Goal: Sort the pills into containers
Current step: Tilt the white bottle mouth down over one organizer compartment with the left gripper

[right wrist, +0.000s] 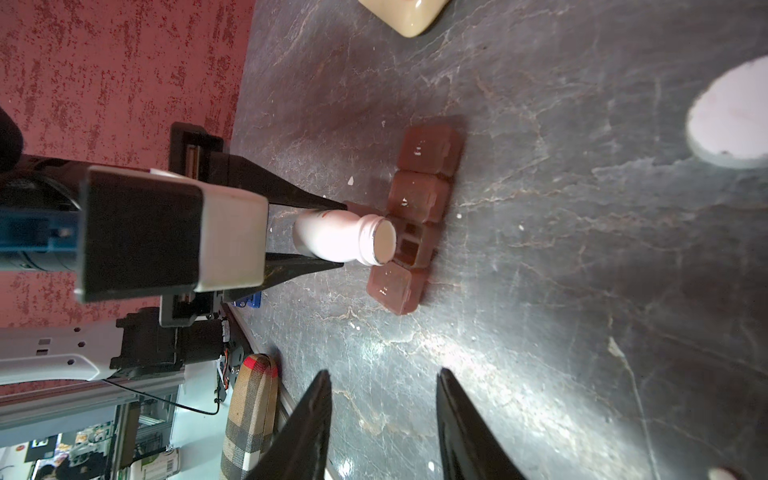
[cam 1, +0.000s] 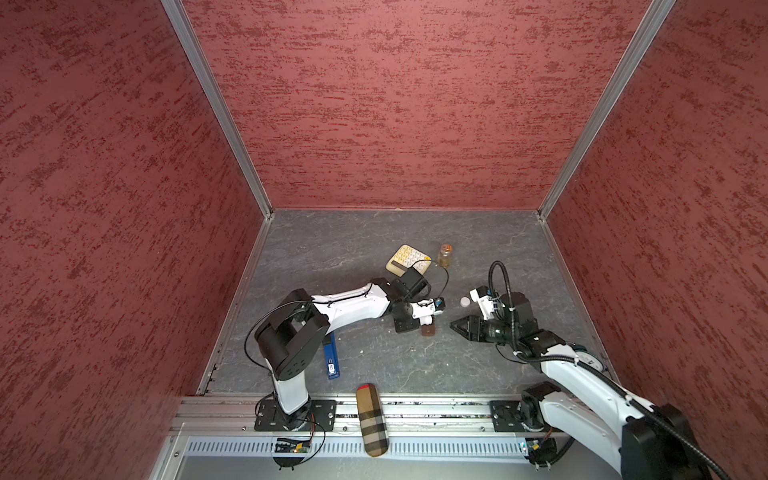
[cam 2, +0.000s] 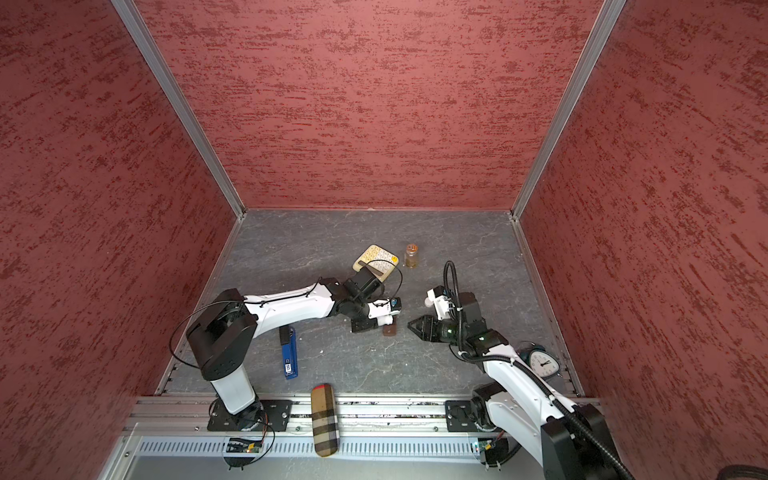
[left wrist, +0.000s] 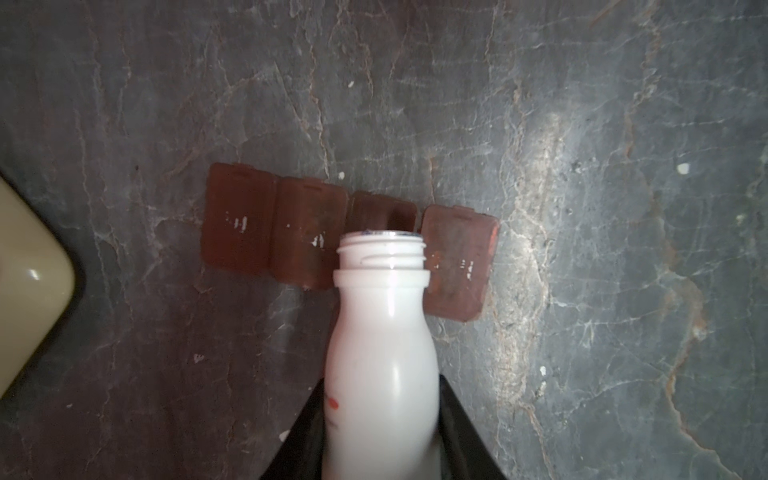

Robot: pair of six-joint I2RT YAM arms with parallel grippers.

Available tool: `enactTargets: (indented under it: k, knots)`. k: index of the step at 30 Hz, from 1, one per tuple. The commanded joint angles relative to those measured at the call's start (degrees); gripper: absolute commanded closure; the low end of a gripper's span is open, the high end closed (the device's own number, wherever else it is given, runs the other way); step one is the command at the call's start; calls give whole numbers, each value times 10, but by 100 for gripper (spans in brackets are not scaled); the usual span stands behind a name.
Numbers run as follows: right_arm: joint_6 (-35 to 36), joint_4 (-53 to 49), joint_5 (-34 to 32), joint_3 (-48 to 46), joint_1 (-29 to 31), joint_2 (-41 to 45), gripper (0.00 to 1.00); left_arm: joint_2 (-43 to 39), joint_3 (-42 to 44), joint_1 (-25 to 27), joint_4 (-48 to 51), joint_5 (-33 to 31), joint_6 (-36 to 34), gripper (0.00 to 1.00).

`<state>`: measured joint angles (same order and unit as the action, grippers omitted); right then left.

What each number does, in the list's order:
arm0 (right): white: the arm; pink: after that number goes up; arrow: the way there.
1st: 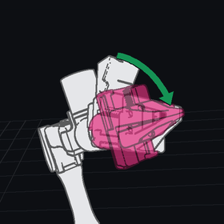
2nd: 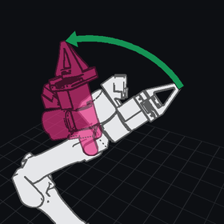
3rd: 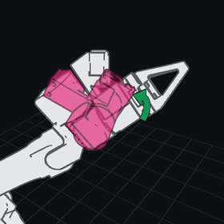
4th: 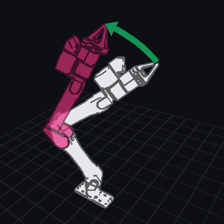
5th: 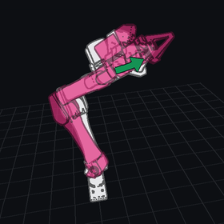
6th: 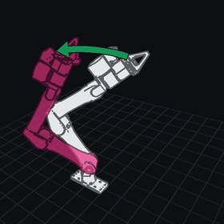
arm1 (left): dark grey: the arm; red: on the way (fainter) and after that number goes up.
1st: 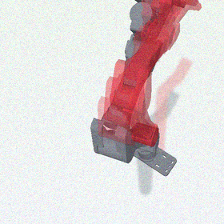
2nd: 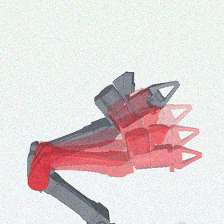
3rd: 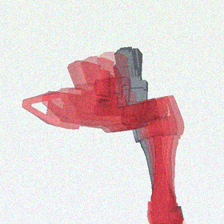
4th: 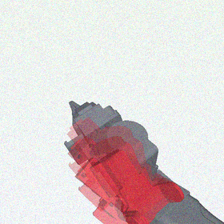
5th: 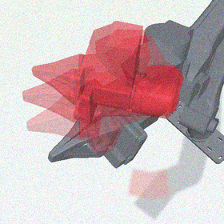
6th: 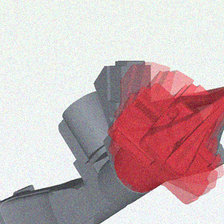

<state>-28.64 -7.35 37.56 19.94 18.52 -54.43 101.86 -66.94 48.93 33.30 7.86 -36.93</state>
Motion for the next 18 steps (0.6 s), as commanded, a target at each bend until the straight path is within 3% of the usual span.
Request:
enactTargets:
  k: [1,18]
  knots:
    - [-4,-3,9,-4,-1,8,58,13,-23,3,25,-3,-6,100]
    - [-2,-6,8,-5,-1,11,58,36,-62,18,76,-33,-11,100]
